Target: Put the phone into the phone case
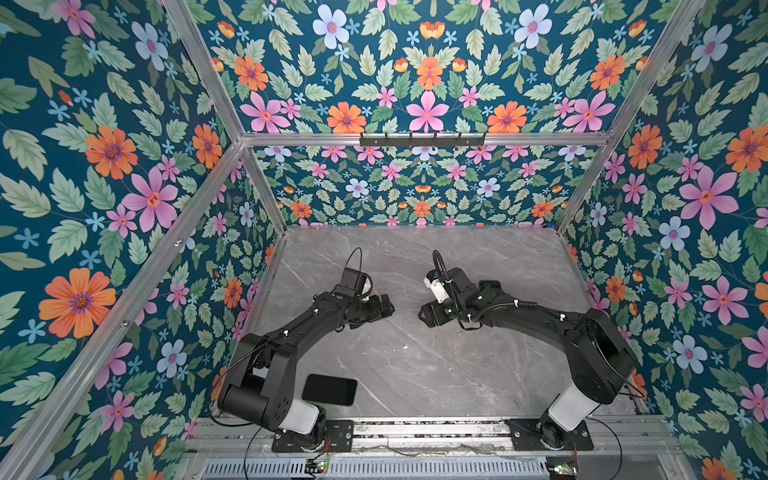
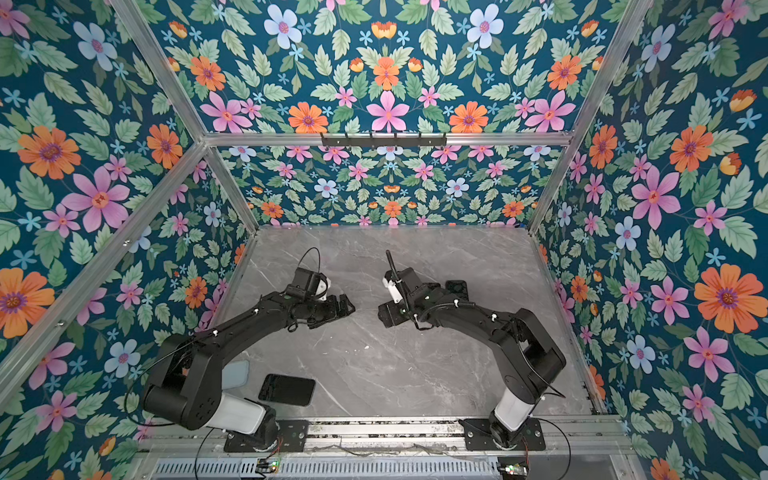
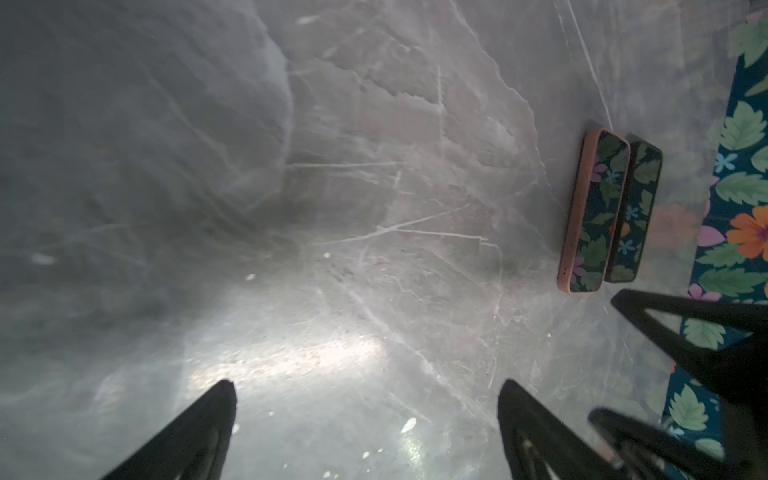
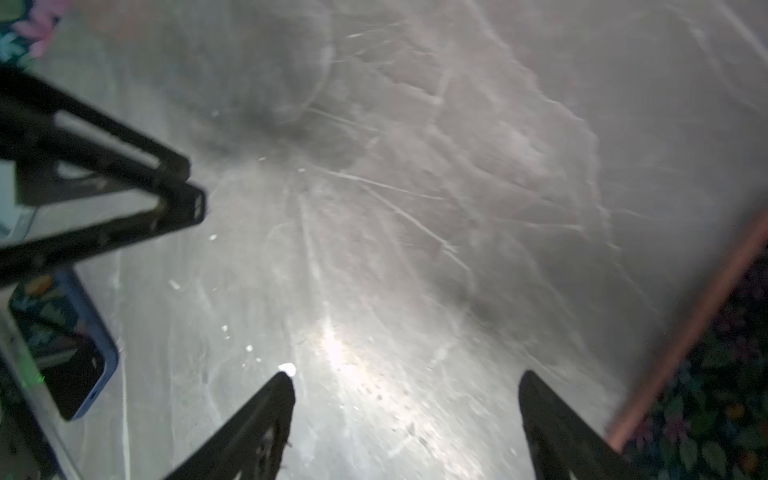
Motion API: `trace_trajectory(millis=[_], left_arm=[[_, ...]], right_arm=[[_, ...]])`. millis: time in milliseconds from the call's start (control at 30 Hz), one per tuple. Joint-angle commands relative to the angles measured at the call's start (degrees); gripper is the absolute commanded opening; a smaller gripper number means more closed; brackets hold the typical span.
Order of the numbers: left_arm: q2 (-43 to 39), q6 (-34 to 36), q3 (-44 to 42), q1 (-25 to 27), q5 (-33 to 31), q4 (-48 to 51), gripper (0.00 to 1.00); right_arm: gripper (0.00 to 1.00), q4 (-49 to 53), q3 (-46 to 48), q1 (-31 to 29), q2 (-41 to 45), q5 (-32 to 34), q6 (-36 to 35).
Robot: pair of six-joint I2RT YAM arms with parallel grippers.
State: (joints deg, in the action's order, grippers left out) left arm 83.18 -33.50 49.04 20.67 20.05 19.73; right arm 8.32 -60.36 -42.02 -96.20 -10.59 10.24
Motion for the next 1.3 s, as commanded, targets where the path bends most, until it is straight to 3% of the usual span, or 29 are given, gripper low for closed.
trace_trajectory(millis=[0,167,400,733,933,1267], left_arm=[[-2.3,-1.0,-0.7,-3.4,-4.8,5.1,1.0],[-4.4,-0.7,-1.7,-10.5,-7.7,9.5,1.0],[-8.3,-0.2,-1.6,-17.9,-9.2,13.1,1.0],[-12.0,1.0,-1.5,-26.2,-10.3,16.0,1.0],[-12.5,1.6,-2.9,-31.7,-7.4,16.0,1.0],[-12.1,3.3,-3.1,-34.7,-7.4,16.5,1.0]], right_arm=[[0.85,-16.1,0.4,-5.3,-2.1,-7.9,-7.0],[0.87,-23.5,-3.1,-15.2,-9.2,-11.0,-11.6],[0.97,-35.0,-3.3,-23.7,-15.1,-12.9,-16.7],[0.97,-27.1,-14.0,-29.9,-26.0,-10.1,-22.4],[0.97,-22.4,-17.7,-31.1,-28.7,-9.2,-25.5],[0.98,-18.1,-22.6,-32.3,-32.3,-9.4,-26.6]])
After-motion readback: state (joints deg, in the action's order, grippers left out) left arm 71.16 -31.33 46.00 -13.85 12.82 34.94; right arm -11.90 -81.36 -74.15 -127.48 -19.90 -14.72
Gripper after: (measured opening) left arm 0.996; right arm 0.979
